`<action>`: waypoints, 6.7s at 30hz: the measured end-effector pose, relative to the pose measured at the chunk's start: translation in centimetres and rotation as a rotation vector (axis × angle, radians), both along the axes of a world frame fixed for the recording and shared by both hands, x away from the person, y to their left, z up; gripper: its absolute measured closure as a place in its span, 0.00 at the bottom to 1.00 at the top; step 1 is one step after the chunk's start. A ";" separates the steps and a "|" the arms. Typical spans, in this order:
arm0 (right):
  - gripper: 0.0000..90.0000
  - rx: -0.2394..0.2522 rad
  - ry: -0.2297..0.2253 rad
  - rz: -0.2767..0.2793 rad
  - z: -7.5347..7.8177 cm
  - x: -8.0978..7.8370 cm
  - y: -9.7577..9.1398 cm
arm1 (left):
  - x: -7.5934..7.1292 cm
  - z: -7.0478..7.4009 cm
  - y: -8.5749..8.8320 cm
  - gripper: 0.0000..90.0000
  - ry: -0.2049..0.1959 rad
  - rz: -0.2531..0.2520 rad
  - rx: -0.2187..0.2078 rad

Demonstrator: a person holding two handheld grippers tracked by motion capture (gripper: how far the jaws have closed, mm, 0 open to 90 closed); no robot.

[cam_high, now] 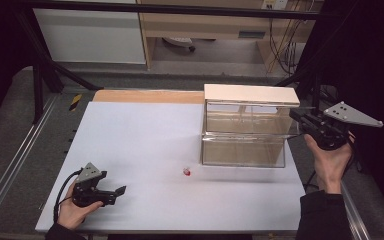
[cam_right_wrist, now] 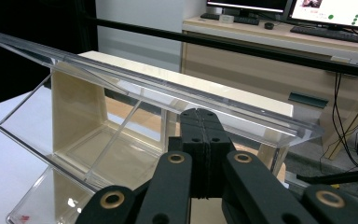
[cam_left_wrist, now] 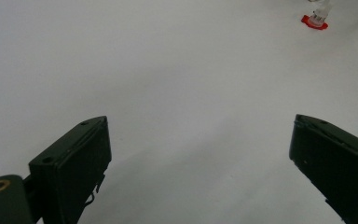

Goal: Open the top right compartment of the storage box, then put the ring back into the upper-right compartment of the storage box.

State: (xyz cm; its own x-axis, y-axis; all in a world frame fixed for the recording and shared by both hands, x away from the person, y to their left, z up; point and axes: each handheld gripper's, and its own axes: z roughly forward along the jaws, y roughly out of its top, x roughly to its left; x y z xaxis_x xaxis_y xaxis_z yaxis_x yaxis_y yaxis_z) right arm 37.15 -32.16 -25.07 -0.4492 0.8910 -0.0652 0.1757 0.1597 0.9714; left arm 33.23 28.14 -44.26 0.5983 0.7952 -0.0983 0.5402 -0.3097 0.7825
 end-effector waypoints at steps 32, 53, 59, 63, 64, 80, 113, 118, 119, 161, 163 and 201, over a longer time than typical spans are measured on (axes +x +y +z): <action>1.00 -0.014 0.006 0.002 0.6 0.6 0.1 | 1.0 2.4 -5.8 0.09 -0.023 -0.080 0.028; 1.00 -0.024 0.015 -0.006 0.7 0.6 -0.1 | 3.4 3.0 -12.4 0.16 -0.011 -0.160 0.066; 1.00 -0.025 0.016 -0.007 0.7 0.6 -0.2 | 4.0 3.0 -13.9 0.20 -0.001 -0.185 0.079; 1.00 -0.026 0.017 -0.006 0.7 0.6 -0.2 | 4.5 2.9 -14.8 0.21 0.005 -0.196 0.088; 1.00 -0.026 0.017 -0.006 0.7 0.6 -0.2 | 4.6 2.9 -15.0 0.21 0.007 -0.196 0.084; 1.00 -0.031 0.015 -0.002 0.8 0.7 -0.3 | 6.3 2.4 -18.7 0.41 0.026 -0.225 0.079; 1.00 -0.035 0.017 0.002 0.9 0.7 -0.4 | 7.2 0.9 -20.6 0.95 0.055 -0.273 0.126; 1.00 -0.035 0.017 0.002 0.9 0.6 -0.4 | 7.1 1.0 -20.6 0.95 0.048 -0.271 0.125; 1.00 -0.035 0.017 0.002 0.9 0.6 -0.4 | 7.1 1.0 -20.6 0.95 0.045 -0.272 0.122; 1.00 -0.029 0.021 0.000 1.1 0.4 -0.7 | 2.8 8.1 -20.9 0.96 -0.061 -0.343 0.024; 1.00 -0.031 0.020 0.001 1.1 0.4 -0.7 | 2.5 8.5 -21.2 0.96 -0.069 -0.352 0.019; 1.00 -0.030 0.025 0.000 1.3 0.4 -0.8 | 3.3 13.8 -28.0 0.96 -0.151 -0.407 -0.010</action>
